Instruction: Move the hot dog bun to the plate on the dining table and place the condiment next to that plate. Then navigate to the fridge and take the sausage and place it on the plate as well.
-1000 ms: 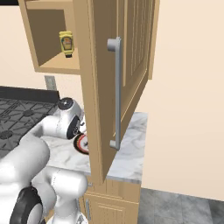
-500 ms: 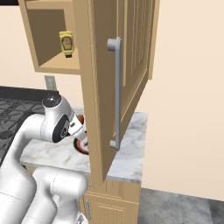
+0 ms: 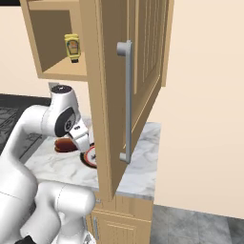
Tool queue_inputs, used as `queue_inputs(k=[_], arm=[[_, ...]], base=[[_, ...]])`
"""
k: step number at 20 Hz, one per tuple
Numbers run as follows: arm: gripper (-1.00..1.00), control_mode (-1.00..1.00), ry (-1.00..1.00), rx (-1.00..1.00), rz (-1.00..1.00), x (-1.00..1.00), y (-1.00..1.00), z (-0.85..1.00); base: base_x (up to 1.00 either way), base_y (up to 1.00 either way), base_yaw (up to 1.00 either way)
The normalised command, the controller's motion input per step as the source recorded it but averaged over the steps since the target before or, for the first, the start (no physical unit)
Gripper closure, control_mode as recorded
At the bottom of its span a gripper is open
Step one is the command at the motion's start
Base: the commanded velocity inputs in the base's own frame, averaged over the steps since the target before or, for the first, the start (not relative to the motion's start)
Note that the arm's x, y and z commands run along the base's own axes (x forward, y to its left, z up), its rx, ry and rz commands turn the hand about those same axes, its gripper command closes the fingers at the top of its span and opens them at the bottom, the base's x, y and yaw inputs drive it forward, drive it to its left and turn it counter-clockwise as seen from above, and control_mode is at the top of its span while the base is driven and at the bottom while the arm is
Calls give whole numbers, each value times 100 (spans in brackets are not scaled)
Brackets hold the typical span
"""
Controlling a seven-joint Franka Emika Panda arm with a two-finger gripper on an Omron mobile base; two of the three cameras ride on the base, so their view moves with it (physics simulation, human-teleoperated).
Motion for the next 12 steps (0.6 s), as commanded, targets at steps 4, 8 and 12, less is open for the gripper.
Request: queue_inputs(k=[4,8,12], arm=[[100,100,1,0,0,-9,0,-4],[100,100,0,0,0,0,0,0],[100,100,0,0,0,0,0,0]], base=[[-62,0,-1],[-100,0,-5],[-100,8,1]])
